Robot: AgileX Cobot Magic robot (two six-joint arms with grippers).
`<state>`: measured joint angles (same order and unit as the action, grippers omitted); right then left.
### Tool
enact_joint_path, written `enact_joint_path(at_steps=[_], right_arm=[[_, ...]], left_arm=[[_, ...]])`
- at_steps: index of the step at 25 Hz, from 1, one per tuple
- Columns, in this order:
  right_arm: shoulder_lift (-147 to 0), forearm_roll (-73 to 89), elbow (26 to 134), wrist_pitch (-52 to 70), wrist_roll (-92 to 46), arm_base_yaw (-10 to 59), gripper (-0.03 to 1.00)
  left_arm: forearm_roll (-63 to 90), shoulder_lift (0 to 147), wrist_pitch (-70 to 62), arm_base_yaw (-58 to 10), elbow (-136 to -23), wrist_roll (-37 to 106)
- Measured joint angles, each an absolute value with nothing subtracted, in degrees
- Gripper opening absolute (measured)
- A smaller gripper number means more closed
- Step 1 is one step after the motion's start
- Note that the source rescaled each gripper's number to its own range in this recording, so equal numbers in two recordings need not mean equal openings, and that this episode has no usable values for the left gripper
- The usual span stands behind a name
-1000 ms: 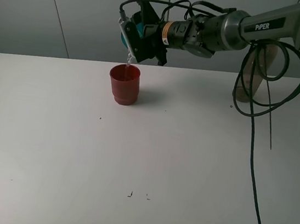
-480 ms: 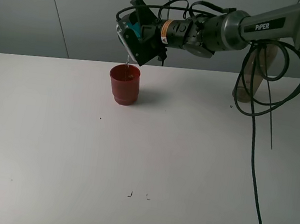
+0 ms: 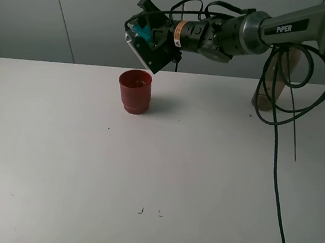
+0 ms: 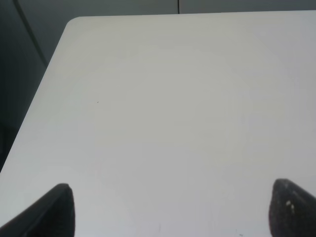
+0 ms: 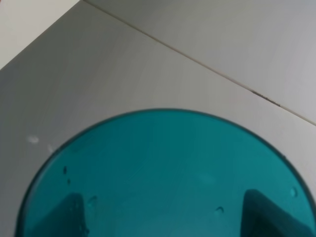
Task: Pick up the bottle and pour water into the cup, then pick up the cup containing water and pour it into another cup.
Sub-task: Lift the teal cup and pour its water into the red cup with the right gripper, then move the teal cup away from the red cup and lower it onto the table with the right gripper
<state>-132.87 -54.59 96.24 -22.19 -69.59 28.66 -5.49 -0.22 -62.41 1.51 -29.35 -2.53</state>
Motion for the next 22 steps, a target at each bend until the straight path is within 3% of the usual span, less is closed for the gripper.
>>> enact_joint_path(at_steps=[13,22], right_arm=[[-132.87,-54.59,96.24,-23.46,-64.46,28.66,0.1],[-132.68,-50.29,96.24,-19.46,-15.61,28.76,0.1]], left_arm=[[-5.49,-0.22,-62.41,1.51,-29.35,-2.53],[-5.49,-0.22,-62.41,1.51,-29.35,-2.53]])
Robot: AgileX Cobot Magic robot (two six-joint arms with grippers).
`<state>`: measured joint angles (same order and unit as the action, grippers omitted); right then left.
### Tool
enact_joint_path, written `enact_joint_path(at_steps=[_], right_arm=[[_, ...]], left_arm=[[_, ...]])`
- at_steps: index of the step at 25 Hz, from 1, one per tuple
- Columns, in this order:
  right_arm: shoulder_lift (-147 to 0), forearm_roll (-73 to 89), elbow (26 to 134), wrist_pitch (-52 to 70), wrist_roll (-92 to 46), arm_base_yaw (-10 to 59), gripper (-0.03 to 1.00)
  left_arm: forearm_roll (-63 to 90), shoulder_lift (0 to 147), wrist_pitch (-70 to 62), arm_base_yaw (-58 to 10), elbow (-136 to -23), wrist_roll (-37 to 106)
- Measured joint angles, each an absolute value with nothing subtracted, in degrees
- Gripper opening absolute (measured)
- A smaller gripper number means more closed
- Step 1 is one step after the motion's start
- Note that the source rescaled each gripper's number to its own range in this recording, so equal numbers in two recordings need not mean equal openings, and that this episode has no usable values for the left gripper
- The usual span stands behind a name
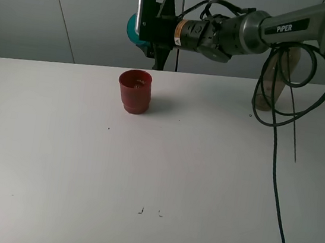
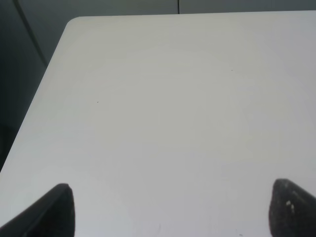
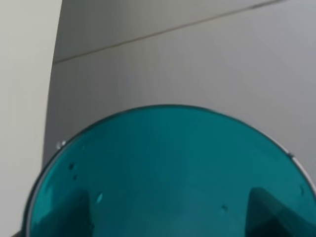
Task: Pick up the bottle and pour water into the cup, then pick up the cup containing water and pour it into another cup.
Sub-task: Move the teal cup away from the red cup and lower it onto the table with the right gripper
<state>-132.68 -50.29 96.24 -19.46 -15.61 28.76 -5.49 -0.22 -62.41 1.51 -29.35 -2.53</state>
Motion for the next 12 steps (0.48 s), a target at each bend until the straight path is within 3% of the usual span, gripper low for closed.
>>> enact_joint_path(at_steps=[6,12], right_arm=[[-131.02,-47.43,95.91,-11.46,15.53,28.57,0.1],[-125.47,-39.65,89.66,-9.81,21.07,28.0,0.1]], left_arm=[[-5.49,-0.22,-62.41,1.51,-29.35,-2.53],[-5.49,-0.22,-62.41,1.51,-29.35,-2.53]])
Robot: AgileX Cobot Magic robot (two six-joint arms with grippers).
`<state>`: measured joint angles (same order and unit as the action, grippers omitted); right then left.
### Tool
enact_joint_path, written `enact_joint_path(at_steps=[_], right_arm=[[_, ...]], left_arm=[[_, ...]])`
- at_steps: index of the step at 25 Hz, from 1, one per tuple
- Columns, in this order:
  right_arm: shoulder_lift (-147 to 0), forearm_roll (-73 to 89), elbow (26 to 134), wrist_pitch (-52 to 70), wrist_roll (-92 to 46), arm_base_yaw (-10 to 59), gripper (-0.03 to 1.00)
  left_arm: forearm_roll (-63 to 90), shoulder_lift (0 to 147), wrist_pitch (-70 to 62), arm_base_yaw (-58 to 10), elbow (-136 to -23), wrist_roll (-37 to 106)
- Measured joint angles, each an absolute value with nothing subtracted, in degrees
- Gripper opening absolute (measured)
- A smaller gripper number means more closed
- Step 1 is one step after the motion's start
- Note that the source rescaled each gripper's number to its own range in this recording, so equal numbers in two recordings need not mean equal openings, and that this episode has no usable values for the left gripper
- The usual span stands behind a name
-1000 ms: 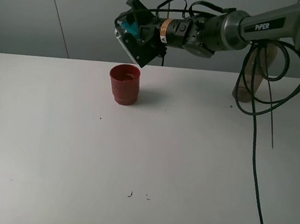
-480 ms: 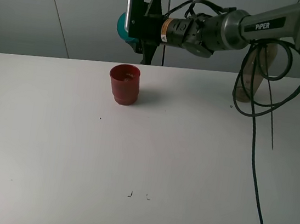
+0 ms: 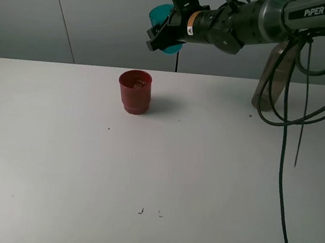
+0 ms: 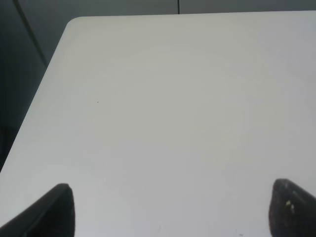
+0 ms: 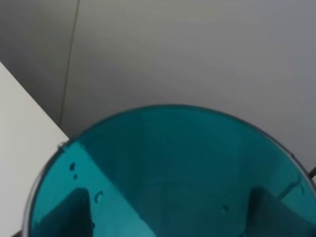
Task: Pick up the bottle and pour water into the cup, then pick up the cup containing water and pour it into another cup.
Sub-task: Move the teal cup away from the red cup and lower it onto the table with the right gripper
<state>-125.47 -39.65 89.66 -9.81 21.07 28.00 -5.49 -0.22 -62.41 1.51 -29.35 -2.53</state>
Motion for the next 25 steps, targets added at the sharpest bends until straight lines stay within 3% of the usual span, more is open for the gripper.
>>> enact_joint_path(at_steps=[14,21,25], right_arm=[[-106.08,-25.39,60.0,-10.94,21.54,20.58,0.1],[-102.24,-19.39,44.32,-24.85,17.77,17.43,0.1],[-102.24,-12.7,37.0,-35.58,7.92,17.2,0.1]], left_arm=[[-5.49,-0.22,-62.41,1.51,-29.35,-2.53],[-5.49,-0.22,-62.41,1.51,-29.35,-2.53],[-5.49,-0.22,-62.41,1.51,-29.35,-2.64]])
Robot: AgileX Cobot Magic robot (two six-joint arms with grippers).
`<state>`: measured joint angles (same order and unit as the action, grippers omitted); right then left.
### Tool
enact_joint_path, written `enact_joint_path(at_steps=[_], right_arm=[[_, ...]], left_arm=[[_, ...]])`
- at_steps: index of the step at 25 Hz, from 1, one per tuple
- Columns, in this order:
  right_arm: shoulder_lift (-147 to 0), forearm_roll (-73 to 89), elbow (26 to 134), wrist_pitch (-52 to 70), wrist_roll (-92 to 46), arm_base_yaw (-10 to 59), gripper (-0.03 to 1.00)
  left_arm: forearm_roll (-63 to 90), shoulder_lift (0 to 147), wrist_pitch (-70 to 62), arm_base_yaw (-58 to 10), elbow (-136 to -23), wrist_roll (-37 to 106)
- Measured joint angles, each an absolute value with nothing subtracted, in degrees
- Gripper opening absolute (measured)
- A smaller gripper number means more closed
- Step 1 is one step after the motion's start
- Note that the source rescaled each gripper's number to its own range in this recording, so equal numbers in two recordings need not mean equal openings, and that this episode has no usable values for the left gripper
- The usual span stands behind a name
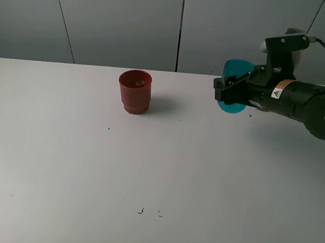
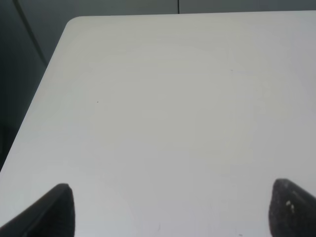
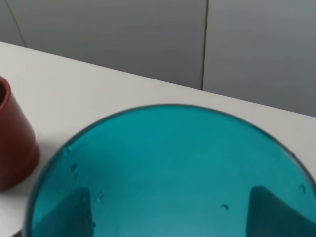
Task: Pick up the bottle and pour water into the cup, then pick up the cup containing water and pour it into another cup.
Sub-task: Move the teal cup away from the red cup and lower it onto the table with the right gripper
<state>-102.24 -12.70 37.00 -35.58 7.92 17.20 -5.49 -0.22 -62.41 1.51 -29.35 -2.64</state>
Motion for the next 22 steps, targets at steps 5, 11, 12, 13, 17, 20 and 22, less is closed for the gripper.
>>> enact_joint_path(at_steps=[5,11,12,13,17,20,22], right_arm=[[-102.43,-5.2,32.41,-40.5,-4.46,17.2,0.1],[-109.34,0.0,32.16,-46.16,-6.46,17.2,0.1],[-110.85,0.0,32.16,-47.95,-6.55,17.2,0.1],[-112.07,0.4,32.16,-49.61,-6.55,17.2,0.1],[-117.42,0.52,32.16,-59.51,-6.44,17.2,0.1],[-120.35,0.61,33.1,-62.47,-5.08,17.2,0.1],[-121.68,0.5,34.04,-63.19,-4.6,17.2,0.1]], left_arm=[[-5.49,-0.22,-62.41,1.51,-29.35,-2.64],[-5.49,-0.22,-62.41,1.51,-29.35,-2.64],[-5.49,-0.22,-62.41,1.51,-29.35,-2.64],[-5.49,-0.22,-62.41,1.51,-29.35,-2.64],[-5.49,-0.22,-62.41,1.51,-29.35,-2.64],[-5.49,-0.22,-62.41,1.51,-29.35,-2.64],[-5.49,-0.22,-62.41,1.51,-29.35,-2.64]])
